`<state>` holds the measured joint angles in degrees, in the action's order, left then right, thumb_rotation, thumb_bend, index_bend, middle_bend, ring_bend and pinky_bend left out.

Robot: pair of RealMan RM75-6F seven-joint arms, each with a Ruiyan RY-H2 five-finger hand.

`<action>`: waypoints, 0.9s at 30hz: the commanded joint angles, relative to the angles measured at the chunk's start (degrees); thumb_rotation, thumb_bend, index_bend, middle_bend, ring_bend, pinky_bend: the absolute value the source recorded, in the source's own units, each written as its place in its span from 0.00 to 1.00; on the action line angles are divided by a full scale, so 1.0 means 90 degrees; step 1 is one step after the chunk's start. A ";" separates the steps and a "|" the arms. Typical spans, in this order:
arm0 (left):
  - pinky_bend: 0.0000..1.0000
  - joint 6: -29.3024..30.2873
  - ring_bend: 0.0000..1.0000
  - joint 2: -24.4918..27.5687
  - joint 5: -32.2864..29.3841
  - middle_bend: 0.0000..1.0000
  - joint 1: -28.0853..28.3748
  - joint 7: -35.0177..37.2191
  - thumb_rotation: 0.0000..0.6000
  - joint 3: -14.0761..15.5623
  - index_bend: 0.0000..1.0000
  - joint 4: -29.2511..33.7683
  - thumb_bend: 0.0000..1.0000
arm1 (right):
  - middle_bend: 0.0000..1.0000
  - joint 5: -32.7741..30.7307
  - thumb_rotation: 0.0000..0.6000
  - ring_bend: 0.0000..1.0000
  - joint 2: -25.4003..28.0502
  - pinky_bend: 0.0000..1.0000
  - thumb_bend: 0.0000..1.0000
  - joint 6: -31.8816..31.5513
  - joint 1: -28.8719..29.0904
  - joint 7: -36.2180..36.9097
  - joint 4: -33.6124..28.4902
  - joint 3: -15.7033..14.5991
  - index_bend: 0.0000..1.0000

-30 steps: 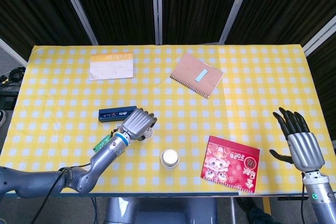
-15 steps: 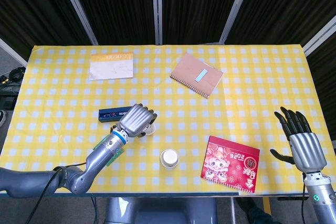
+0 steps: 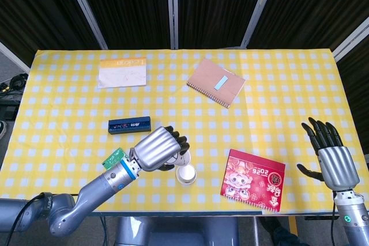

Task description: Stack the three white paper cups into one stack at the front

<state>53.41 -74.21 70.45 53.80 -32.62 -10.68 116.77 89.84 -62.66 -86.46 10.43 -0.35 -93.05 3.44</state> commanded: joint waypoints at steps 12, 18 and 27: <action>0.48 -0.0314 0.50 -0.0635 -0.0691 0.48 0.0545 -0.0626 1.00 0.0198 0.59 -0.0180 0.23 | 0.00 0.0051 1.00 0.00 0.0014 0.00 0.00 -0.0006 -0.0045 -0.0028 -0.0007 0.0028 0.00; 0.48 -0.0284 0.50 -0.0909 -0.0968 0.48 0.0719 -0.0792 1.00 0.0225 0.59 -0.0336 0.23 | 0.00 0.0060 1.00 0.00 0.0020 0.00 0.00 0.0014 -0.0050 -0.0015 -0.0002 0.0043 0.00; 0.48 -0.0198 0.50 -0.1015 -0.1351 0.48 0.0921 -0.1033 1.00 0.0301 0.59 -0.0398 0.23 | 0.00 0.0104 1.00 0.00 0.0038 0.00 0.00 0.0013 -0.0062 0.0002 -0.0006 0.0059 0.00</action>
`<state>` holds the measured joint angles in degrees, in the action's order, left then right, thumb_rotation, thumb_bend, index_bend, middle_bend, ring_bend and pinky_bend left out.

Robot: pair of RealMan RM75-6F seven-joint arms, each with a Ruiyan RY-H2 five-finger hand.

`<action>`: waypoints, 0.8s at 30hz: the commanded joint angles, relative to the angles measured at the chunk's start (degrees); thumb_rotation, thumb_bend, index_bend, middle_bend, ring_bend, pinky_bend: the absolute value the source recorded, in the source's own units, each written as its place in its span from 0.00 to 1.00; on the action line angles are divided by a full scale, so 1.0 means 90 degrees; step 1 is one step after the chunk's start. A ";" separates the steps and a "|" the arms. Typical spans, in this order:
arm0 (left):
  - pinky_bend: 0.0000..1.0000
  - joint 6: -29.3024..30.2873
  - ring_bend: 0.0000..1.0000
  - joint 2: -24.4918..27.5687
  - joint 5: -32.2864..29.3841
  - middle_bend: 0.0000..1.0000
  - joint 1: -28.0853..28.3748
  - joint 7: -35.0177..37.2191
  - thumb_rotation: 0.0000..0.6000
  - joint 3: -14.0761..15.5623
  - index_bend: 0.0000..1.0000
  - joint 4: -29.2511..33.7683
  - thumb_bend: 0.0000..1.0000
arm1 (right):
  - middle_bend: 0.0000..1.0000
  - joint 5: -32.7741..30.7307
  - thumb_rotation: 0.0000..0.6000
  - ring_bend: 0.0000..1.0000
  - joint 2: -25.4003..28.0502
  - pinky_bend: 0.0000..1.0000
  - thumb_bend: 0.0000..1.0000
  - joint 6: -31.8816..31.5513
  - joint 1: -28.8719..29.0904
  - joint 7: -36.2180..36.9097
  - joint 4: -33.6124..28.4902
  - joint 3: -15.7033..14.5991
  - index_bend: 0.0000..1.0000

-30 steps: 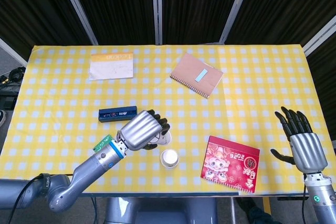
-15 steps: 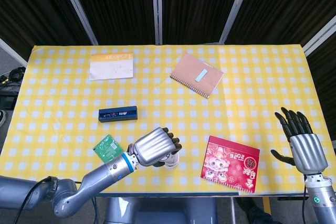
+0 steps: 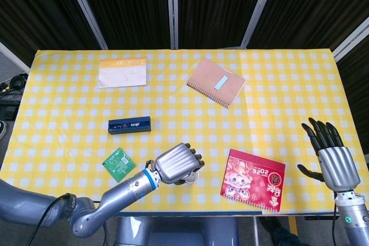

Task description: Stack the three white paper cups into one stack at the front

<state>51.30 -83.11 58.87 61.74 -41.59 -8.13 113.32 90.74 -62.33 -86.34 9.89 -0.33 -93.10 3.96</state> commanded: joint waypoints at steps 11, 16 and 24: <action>0.38 0.0068 0.25 0.0007 -0.0244 0.21 0.0156 -0.0032 1.00 0.0099 0.30 0.0002 0.02 | 0.00 0.0034 1.00 0.00 -0.0009 0.00 0.00 0.0009 -0.0011 -0.0026 -0.0009 0.0009 0.00; 0.16 0.0027 0.00 -0.0063 -0.0187 0.00 0.0154 0.0177 1.00 0.0155 0.00 -0.0106 0.00 | 0.00 0.0057 1.00 0.00 -0.0012 0.00 0.00 0.0011 -0.0019 -0.0047 -0.0015 0.0003 0.00; 0.00 0.0473 0.00 0.0029 0.0414 0.00 -0.0234 0.0826 1.00 0.0189 0.00 -0.0193 0.00 | 0.00 0.0079 1.00 0.00 -0.0008 0.00 0.00 0.0020 -0.0030 -0.0068 -0.0009 -0.0003 0.00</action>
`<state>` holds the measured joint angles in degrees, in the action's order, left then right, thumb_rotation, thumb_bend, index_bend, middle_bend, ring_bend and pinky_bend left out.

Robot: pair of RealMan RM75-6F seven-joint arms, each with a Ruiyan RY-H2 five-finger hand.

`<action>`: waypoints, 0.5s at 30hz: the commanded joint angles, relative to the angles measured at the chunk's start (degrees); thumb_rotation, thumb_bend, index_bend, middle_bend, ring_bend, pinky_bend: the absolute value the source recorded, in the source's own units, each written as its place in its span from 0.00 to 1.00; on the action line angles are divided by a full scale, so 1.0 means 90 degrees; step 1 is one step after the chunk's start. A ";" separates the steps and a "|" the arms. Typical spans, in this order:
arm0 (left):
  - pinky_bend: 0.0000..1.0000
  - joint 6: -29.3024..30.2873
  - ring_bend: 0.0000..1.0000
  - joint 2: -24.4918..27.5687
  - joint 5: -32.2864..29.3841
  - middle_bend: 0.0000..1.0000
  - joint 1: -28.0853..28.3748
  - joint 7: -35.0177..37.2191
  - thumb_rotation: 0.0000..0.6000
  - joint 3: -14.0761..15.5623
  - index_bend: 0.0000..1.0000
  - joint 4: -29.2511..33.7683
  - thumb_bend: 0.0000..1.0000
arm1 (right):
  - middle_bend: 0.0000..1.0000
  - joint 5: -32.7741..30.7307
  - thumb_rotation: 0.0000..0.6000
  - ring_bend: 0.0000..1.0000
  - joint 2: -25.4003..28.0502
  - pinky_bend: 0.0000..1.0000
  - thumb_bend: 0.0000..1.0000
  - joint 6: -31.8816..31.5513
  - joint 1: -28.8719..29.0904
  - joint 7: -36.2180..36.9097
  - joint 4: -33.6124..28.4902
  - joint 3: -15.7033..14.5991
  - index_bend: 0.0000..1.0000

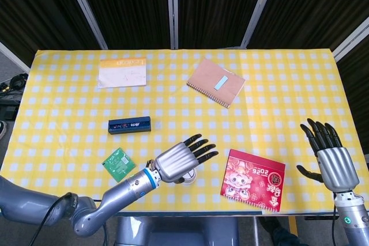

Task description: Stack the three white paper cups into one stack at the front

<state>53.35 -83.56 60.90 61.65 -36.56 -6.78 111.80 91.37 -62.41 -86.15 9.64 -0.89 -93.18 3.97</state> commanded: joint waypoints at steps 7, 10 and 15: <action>0.00 0.2010 0.00 0.0155 0.0518 0.00 -0.1491 0.0602 1.00 0.0460 0.00 -0.0112 0.00 | 0.00 0.0101 1.00 0.00 0.0031 0.00 0.00 -0.0013 -0.0012 0.0031 0.0010 -0.0038 0.00; 0.00 0.2938 0.00 0.0355 0.0685 0.00 -0.2228 0.0727 1.00 0.0766 0.00 -0.0105 0.00 | 0.00 0.0131 1.00 0.00 0.0033 0.00 0.00 -0.0032 -0.0016 0.0029 0.0012 -0.0040 0.00; 0.00 0.4108 0.00 0.0948 0.1071 0.00 -0.3345 0.0969 1.00 0.1327 0.00 -0.0144 0.00 | 0.00 0.0215 1.00 0.00 0.0026 0.00 0.00 -0.0065 -0.0015 -0.0033 -0.0016 -0.0049 0.00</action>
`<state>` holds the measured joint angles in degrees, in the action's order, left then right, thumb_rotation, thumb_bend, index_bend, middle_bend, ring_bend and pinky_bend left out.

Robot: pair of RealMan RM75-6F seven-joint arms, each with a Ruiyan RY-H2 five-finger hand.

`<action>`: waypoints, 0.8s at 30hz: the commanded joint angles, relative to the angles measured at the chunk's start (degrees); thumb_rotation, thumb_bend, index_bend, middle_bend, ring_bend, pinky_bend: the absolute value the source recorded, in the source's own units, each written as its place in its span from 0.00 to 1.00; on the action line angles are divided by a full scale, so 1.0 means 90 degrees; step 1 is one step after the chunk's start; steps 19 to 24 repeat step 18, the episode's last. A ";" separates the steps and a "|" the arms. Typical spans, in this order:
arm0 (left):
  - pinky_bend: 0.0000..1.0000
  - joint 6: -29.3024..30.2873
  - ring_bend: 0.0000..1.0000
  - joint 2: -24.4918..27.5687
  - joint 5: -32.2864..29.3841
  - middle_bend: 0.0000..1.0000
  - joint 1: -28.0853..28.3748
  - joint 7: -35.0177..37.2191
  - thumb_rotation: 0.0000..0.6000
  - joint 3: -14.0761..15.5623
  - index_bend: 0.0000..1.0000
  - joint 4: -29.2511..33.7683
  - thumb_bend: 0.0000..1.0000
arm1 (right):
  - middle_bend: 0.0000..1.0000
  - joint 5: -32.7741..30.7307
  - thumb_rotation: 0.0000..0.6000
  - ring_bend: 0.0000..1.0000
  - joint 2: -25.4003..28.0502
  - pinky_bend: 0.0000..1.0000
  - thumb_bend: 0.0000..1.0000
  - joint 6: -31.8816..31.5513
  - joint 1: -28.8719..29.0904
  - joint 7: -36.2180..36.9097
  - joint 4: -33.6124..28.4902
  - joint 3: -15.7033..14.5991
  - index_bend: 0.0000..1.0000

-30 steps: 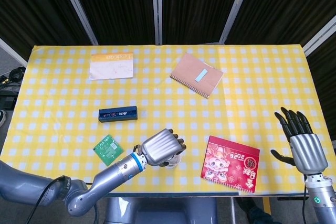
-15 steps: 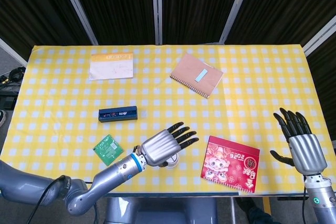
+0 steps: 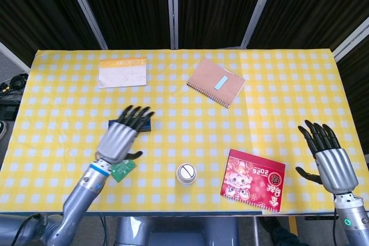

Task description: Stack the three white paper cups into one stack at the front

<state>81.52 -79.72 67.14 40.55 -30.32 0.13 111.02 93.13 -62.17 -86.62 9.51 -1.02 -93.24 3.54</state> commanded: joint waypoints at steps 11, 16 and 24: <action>0.00 0.1586 0.00 0.1407 0.0949 0.00 -0.2301 0.1768 1.00 0.1147 0.00 -0.0590 0.00 | 0.00 0.0125 1.00 0.00 -0.0031 0.00 0.00 -0.0072 -0.0036 -0.0246 -0.0105 -0.0037 0.00; 0.00 0.1596 0.00 0.1572 0.1173 0.00 -0.2613 0.2160 1.00 0.1148 0.00 -0.0820 0.00 | 0.00 0.0117 1.00 0.00 -0.0053 0.00 0.00 -0.0083 -0.0059 -0.0337 -0.0102 -0.0041 0.00; 0.00 0.1534 0.00 0.1599 0.1204 0.00 -0.2671 0.2219 1.00 0.1095 0.00 -0.0861 0.00 | 0.00 0.0110 1.00 0.00 -0.0064 0.00 0.00 -0.0070 -0.0060 -0.0368 -0.0093 -0.0043 0.00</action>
